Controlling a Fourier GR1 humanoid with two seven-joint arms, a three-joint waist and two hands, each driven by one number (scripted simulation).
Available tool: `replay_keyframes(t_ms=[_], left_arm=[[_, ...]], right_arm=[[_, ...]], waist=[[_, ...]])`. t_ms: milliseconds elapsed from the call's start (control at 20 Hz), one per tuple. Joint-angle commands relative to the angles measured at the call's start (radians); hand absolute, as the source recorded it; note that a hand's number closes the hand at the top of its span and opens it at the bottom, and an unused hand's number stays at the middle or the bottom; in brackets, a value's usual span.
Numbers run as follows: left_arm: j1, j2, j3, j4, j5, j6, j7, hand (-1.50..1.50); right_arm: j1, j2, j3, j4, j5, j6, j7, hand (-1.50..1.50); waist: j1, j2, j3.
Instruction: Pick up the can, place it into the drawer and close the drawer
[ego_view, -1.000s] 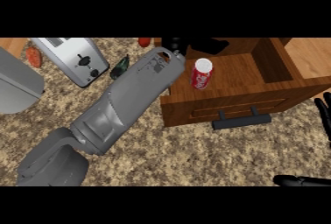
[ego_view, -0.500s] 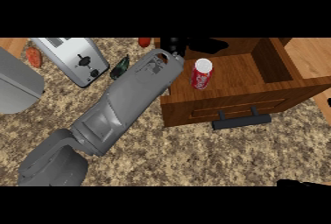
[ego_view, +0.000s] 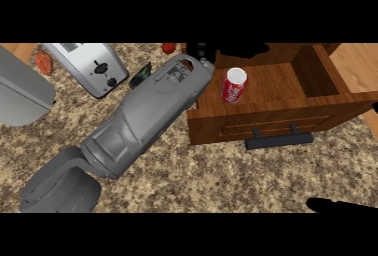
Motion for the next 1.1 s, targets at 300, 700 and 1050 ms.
replay_keyframes(t_ms=[300,700,1050], left_arm=[[0.005,0.000,-0.040,-0.068,0.033,0.070,-0.019,-1.50],[-0.076,0.013,0.016,-0.032,0.021,0.028,0.053,-1.50],[-0.020,0.089,0.006,-0.159,-0.031,0.047,0.132,-1.50]], right_arm=[[-0.085,-0.079,0.158,0.063,0.414,-0.048,0.009,-1.50],[-0.143,-0.087,0.276,0.302,0.699,-0.148,-0.033,-1.50],[-0.267,-0.055,0.207,0.561,0.742,-0.271,-0.065,-1.50]], waist=[[0.058,-0.016,-0.001],[0.104,-0.023,-0.001],[0.124,-0.032,-0.001]])
